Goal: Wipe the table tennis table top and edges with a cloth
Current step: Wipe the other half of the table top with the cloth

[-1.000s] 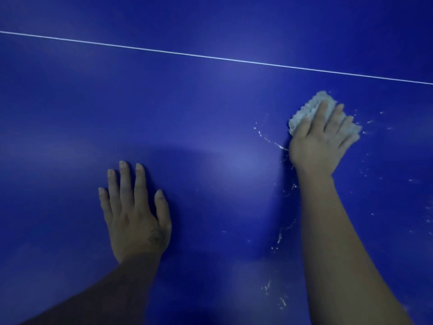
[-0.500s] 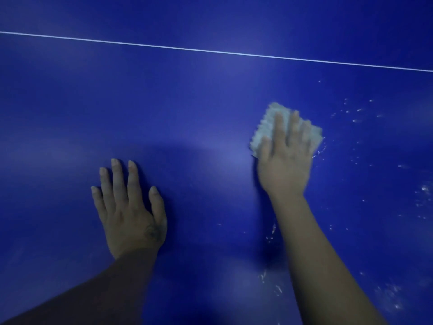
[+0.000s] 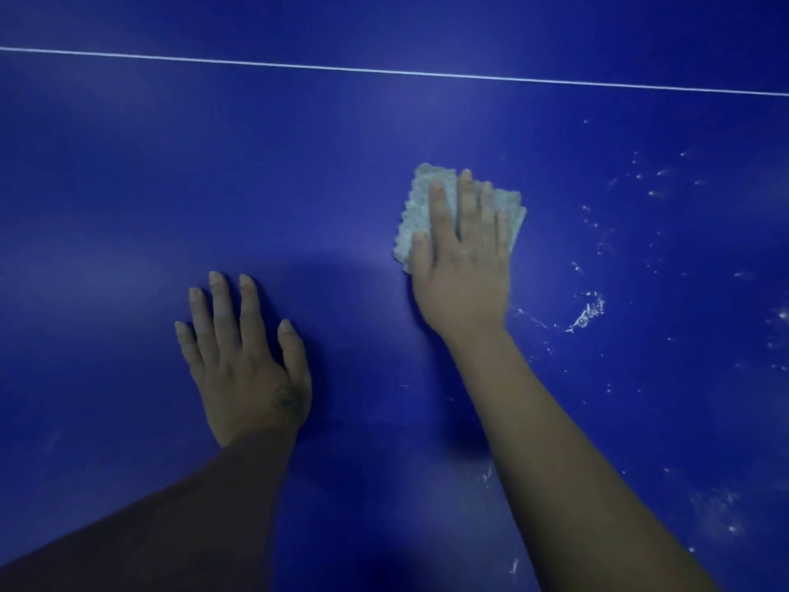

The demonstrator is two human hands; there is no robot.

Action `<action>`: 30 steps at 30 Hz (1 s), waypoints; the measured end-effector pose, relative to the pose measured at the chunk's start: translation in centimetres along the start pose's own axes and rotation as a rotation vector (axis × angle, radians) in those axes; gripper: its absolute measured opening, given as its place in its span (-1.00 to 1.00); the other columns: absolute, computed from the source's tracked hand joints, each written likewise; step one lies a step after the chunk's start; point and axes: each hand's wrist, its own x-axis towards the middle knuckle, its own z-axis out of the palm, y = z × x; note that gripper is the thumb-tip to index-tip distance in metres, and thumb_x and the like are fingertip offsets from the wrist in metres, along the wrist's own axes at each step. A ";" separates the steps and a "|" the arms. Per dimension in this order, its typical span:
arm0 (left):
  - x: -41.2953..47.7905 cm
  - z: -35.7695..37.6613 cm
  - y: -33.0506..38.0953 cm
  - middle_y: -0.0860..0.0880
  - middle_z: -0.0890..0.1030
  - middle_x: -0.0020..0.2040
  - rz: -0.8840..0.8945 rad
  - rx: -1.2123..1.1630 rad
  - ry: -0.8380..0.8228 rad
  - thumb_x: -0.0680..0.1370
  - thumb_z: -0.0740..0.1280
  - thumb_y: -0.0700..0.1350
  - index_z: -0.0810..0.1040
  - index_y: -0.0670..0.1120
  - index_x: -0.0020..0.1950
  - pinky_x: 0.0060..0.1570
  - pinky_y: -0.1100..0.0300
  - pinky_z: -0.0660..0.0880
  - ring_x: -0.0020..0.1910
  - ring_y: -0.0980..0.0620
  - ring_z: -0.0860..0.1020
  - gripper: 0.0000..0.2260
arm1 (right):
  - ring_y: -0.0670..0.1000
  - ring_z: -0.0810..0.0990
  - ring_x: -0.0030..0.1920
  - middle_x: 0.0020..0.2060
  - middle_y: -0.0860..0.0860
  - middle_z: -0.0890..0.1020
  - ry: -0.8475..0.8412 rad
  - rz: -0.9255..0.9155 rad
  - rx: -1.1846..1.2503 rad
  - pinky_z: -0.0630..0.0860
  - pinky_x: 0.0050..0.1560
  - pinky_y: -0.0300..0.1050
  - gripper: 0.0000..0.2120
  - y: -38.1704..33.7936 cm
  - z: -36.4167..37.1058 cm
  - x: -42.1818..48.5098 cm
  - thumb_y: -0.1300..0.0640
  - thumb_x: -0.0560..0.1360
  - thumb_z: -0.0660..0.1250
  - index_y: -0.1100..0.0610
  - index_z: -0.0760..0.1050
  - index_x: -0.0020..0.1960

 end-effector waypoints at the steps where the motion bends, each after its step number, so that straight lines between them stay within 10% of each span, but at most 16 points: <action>1: 0.0 0.0 0.0 -0.13 0.11 0.77 0.000 0.001 0.007 0.74 0.10 0.09 0.22 -0.12 0.74 0.72 -0.23 -0.08 0.76 -0.17 0.01 -0.41 | 0.17 0.04 0.72 0.73 0.10 0.11 0.000 0.023 -0.011 -0.05 0.71 0.19 -0.43 2.0 -0.4 -1.0 -0.09 0.74 0.03 0.01 0.15 0.73; 9: -0.2 0.2 0.0 -0.14 0.12 0.76 0.019 0.016 0.039 0.75 0.12 0.04 0.22 -0.13 0.74 0.71 -0.23 -0.06 0.76 -0.18 0.03 -0.44 | 0.29 0.00 0.71 0.72 0.20 0.05 0.010 0.358 -0.050 0.01 0.66 0.37 -0.40 3.1 -1.3 -6.8 -0.04 0.74 -0.01 0.11 0.09 0.74; 14: -0.2 0.5 -0.3 -0.14 0.14 0.76 0.023 0.012 0.046 0.76 0.07 0.02 0.24 -0.11 0.73 0.70 -0.25 -0.03 0.75 -0.19 0.05 -0.46 | 0.25 0.01 0.72 0.72 0.17 0.07 -0.027 0.075 0.048 -0.04 0.67 0.32 -0.40 -8.1 0.6 -6.3 -0.13 0.72 0.06 -0.03 0.15 0.73; 19: -0.3 0.4 -0.3 -0.17 0.21 0.74 0.042 -0.007 0.094 0.76 0.09 0.02 0.30 -0.13 0.71 0.69 -0.26 0.01 0.74 -0.23 0.11 -0.48 | 0.19 0.03 0.73 0.73 0.09 0.08 -0.095 -0.177 0.038 -0.01 0.68 0.26 -0.42 -3.4 -0.4 -11.9 -0.17 0.72 0.13 -0.12 0.19 0.71; 24: -0.2 0.2 -0.2 -0.19 0.23 0.73 0.045 -0.005 0.097 0.75 0.10 0.01 0.31 -0.13 0.70 0.69 -0.26 0.01 0.73 -0.25 0.13 -0.48 | 0.20 -0.04 0.73 0.74 0.09 0.00 -0.129 0.178 -0.044 -0.08 0.68 0.33 -0.40 6.4 -3.3 -14.8 -0.21 0.72 -0.05 -0.11 0.09 0.74; 30: -0.3 -0.2 -0.6 -0.15 0.24 0.73 0.064 -0.107 0.039 0.73 0.11 -0.01 0.37 -0.14 0.67 0.70 -0.26 -0.05 0.74 -0.22 0.11 -0.49 | 0.28 0.04 0.71 0.72 0.17 0.08 -0.042 0.327 0.000 -0.17 0.65 0.29 -0.40 -2.3 -1.6 -12.9 -0.18 0.70 -0.08 -0.08 0.18 0.72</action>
